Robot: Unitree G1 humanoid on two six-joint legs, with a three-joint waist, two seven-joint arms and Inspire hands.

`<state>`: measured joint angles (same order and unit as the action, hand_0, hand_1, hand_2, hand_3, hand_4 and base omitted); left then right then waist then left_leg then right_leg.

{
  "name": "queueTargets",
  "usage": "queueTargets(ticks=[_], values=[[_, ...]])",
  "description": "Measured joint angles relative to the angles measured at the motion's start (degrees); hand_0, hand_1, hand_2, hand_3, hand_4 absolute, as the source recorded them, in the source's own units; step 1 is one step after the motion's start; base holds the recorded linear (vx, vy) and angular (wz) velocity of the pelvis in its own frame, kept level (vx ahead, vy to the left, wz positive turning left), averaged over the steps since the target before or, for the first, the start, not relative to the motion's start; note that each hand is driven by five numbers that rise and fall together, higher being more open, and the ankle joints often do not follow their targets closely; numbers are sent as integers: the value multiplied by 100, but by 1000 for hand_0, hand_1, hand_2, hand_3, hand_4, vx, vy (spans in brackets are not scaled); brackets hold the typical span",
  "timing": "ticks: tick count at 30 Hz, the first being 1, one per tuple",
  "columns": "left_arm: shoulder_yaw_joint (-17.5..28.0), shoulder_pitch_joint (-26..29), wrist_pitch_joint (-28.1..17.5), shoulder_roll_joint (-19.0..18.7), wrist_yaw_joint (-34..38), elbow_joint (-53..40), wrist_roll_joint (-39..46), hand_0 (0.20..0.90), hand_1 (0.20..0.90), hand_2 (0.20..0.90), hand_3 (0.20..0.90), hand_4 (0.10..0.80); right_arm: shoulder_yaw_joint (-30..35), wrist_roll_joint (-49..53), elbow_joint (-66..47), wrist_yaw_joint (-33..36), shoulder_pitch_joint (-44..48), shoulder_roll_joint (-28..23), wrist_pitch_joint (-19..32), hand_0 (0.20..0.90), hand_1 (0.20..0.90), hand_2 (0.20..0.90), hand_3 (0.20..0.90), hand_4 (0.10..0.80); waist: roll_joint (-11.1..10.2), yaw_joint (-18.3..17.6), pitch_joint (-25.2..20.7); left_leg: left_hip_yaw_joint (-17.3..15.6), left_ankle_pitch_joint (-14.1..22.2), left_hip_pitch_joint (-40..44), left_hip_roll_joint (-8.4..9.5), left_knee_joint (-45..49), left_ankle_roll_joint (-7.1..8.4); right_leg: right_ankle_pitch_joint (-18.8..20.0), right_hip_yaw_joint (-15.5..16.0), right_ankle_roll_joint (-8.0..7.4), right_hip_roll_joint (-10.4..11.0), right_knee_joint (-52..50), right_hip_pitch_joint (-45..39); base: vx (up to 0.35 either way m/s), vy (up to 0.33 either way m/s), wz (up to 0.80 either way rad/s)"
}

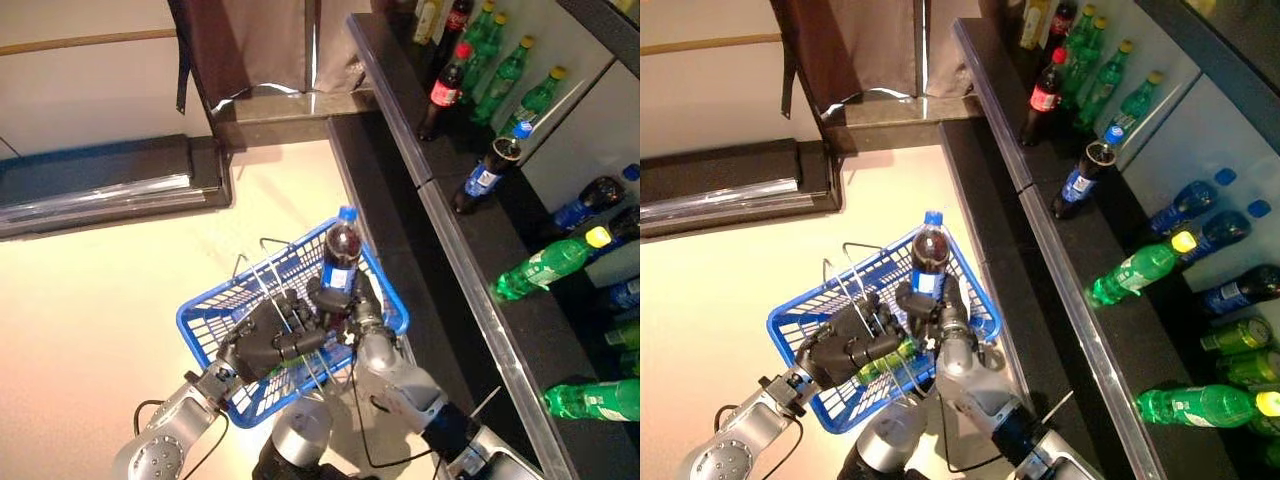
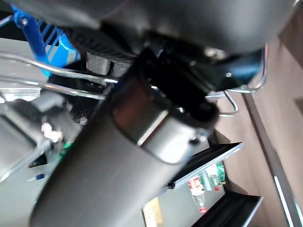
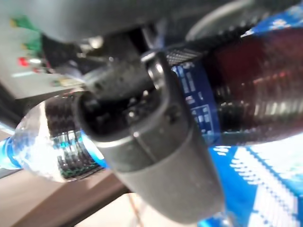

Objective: Pick up the drink and place into the basket.

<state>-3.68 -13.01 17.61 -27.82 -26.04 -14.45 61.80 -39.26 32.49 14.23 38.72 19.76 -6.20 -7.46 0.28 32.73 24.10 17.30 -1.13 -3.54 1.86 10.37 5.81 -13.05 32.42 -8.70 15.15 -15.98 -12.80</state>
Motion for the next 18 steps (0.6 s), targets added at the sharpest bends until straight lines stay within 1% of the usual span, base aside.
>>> queueTargets(ticks=[2,3,4,6,8,10,12,14,17,18], values=[[4,7,48,-57,-58,-64,-1,300,300,300,200,100,-83,195,210,-3,-4,56,23,300,300,300,200,100,-18,20,-1,48,-23,-9,21,42,-26,-35,16,7,10,-30,-9,61,-8,17],[1,12,83,-75,-116,-104,-6,300,300,300,200,100,-111,348,386,-10,-6,123,84,300,300,300,200,100,-31,29,-4,63,23,-35,27,74,14,-90,-1,7,8,-58,-22,107,-56,19],[1,13,104,-88,-138,-132,-12,300,300,300,200,100,-117,459,492,-10,-6,168,130,300,300,300,200,100,-41,38,-9,62,29,-46,27,84,13,-113,-11,13,9,-75,-20,45,-4,14],[-5,14,127,-84,-248,-153,-17,300,300,300,200,100,-129,865,761,-43,-21,292,274,300,300,300,200,100,-45,73,-9,63,10,-45,20,87,-12,-125,-4,11,0,-80,-19,38,-10,3],[-12,15,175,-86,-249,-203,-26,300,300,300,200,100,-121,1369,1028,-191,-39,397,426,300,300,300,200,100,-47,88,-11,63,-6,-41,18,96,12,-128,-2,11,-3,-73,-21,22,-14,0],[-20,32,222,-126,-258,-239,-111,300,300,300,200,100,-146,2113,1183,-653,-98,395,515,300,300,300,200,100,-49,131,-11,60,-16,-40,10,89,27,-129,3,9,-13,-58,-23,35,-17,-1],[-8,46,266,-228,-304,-245,-111,300,300,300,200,100,-156,2656,1199,-966,-198,395,569,300,300,300,200,100,-51,188,-12,61,-16,-27,1,92,34,-132,13,8,-30,-37,-51,47,-35,1],[9,47,329,-306,-386,-245,-111,300,300,300,200,100,-208,3112,1237,-1300,-262,395,572,300,300,300,200,100,-55,243,-13,69,-3,25,-5,83,48,-134,27,6,-47,2,-117,60,-45,1],[16,47,383,-406,-605,-245,-112,300,300,300,200,100,-362,3744,1251,-1809,-282,399,568,300,300,300,200,100,-127,328,-51,67,22,37,-46,78,69,-148,21,25,-91,25,-131,31,-17,-1],[16,47,387,-421,-629,-246,-112,300,300,300,200,100,-383,3805,1252,-1865,-284,400,564,300,300,300,200,100,-136,329,-56,67,23,37,-52,78,70,-149,19,27,-97,25,-131,36,-22,-1]])
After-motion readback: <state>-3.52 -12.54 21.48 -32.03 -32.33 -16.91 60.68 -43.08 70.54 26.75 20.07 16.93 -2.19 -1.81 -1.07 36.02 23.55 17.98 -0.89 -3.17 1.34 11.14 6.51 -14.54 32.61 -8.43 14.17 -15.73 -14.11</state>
